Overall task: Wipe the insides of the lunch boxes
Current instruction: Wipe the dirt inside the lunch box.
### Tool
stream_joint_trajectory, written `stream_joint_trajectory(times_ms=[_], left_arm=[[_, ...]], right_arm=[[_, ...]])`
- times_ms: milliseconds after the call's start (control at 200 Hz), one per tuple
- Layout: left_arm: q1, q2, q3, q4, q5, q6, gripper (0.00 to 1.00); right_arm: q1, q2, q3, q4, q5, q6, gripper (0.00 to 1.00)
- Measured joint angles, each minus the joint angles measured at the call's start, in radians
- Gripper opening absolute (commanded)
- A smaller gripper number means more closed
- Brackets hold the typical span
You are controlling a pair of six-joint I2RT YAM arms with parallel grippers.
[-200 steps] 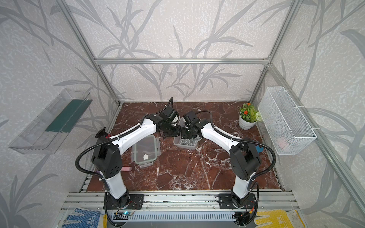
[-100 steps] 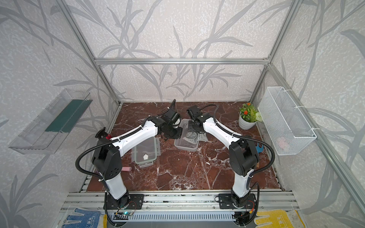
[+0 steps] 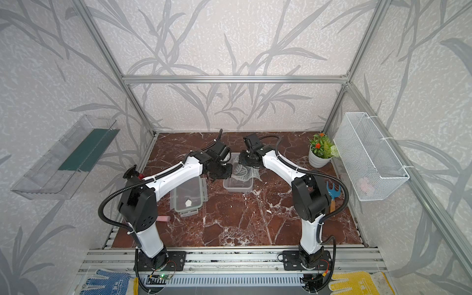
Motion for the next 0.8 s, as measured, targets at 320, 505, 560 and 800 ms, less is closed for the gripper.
stream_joint_trajectory(times_ms=[320,505,560,800], left_arm=[[0.020,0.000,-0.021,-0.047,-0.091,-0.027,0.00],[0.016,0.021,-0.014,-0.058,-0.079,-0.022,0.00],[0.013,0.031,-0.006,-0.055,-0.072,-0.018,0.00],[0.004,0.080,0.019,-0.077,-0.067,0.001,0.00]], right_arm=[[-0.014,0.077,-0.038,0.236,-0.259,0.116,0.00],[-0.017,0.013,-0.094,0.238,-0.254,0.101,0.00],[-0.019,-0.023,-0.106,0.214,-0.235,0.081,0.00],[-0.073,-0.247,-0.226,0.190,-0.165,0.034,0.00]])
